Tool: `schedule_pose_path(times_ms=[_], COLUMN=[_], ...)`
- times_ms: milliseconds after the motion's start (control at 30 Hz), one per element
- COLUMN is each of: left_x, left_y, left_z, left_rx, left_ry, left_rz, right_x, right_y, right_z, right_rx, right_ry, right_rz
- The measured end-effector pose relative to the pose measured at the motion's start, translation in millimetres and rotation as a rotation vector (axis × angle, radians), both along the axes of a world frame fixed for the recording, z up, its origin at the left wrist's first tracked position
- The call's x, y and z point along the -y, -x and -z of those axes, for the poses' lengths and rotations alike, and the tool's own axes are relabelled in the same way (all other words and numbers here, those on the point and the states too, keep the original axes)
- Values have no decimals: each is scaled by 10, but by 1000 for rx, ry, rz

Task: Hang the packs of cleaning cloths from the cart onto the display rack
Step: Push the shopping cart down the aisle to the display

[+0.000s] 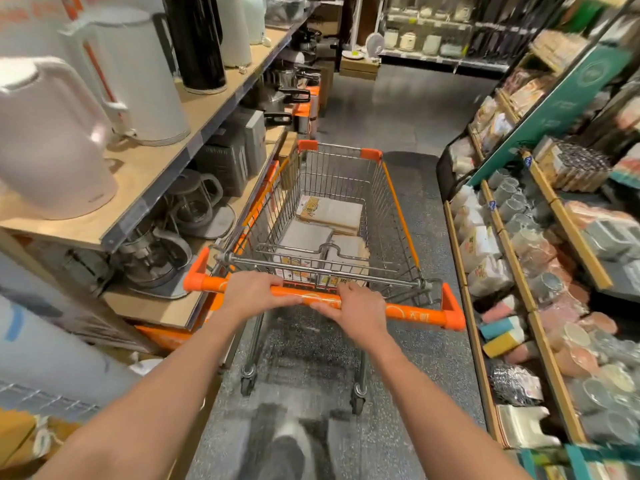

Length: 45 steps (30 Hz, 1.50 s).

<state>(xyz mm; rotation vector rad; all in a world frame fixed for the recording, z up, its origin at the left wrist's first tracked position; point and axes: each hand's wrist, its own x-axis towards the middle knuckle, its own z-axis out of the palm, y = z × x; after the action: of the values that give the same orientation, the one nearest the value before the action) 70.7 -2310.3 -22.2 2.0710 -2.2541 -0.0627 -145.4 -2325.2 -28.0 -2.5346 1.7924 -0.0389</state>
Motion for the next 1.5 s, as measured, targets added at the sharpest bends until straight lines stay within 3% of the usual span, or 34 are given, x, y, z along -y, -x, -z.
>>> schedule_pose_path(times_ms=[400,800,1100,1267,1400,1500], left_x=[1341,2808,3602,3969,4132,4244], left_y=[-67,-353,-431,-513,-430,-389], left_z=[-59,59,61,199,211,238], left_rx=[66,-42,-76,-50,-43,-152], left_ry=[-4,97,67,151,324,234], left_rz=[-2,29,16,42,9,-112], right_x=[1377,2831,3595,3909,4153,4334], right_y=[-131,-330,-398,-433,-441,-425], right_z=[39,-64,-105,-54,-28,-79], right_rx=[-1,-55,20,30,11,93], right_ry=[16,-104,-112,-29,-27,-38], right_rz=[1,6,14,-1,-17,-34])
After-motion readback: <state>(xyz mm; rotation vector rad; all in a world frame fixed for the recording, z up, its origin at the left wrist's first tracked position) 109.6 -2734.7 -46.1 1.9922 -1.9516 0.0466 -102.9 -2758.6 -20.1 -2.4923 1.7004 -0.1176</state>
